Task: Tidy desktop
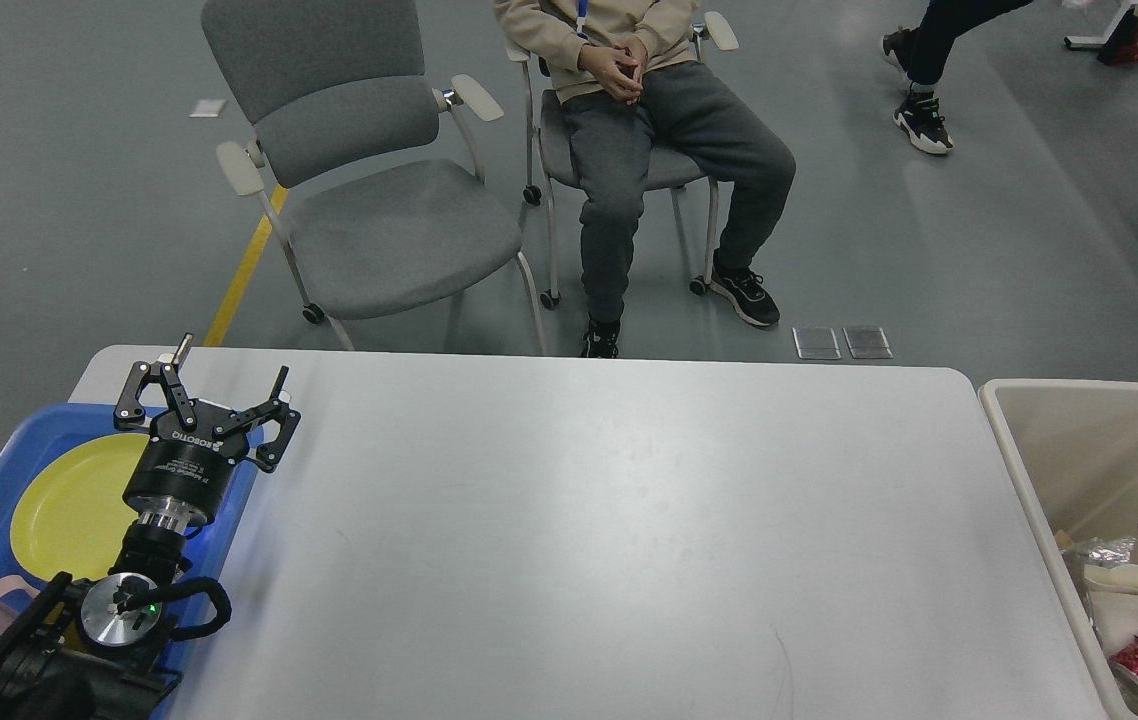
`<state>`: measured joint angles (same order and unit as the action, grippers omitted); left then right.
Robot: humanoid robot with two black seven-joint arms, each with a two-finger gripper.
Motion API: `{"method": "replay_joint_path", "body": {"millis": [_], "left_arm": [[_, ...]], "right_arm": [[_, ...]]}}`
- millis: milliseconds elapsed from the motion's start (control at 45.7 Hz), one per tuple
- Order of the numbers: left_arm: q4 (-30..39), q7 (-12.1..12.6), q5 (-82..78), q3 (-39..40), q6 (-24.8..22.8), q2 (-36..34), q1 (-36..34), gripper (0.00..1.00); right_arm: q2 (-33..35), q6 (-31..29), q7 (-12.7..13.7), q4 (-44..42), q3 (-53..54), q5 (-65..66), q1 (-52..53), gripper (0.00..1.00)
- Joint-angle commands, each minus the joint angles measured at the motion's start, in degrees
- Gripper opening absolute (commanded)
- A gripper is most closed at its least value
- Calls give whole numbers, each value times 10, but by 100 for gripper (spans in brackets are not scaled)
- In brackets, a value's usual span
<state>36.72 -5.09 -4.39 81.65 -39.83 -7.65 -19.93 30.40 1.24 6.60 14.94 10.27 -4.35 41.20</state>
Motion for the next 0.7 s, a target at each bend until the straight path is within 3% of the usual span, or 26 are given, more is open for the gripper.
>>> {"method": "replay_joint_path", "body": {"millis": [0,241,416,679], "left_arm": [[0,-1,0,0,0,0,1,96],[0,-1,0,0,0,0,1,96],[-1,-1,0,0,0,0,1,96],[0,-1,0,0,-1,0,1,96]], "right_arm": [[27,-2,-32,64,154,0,-1,100],[23,-11,-47,189,404,0,-57,100],[12,-62,-55,269,519,22,-139,100],[-85,-134,-166,298,614,129,-212,100]]}}
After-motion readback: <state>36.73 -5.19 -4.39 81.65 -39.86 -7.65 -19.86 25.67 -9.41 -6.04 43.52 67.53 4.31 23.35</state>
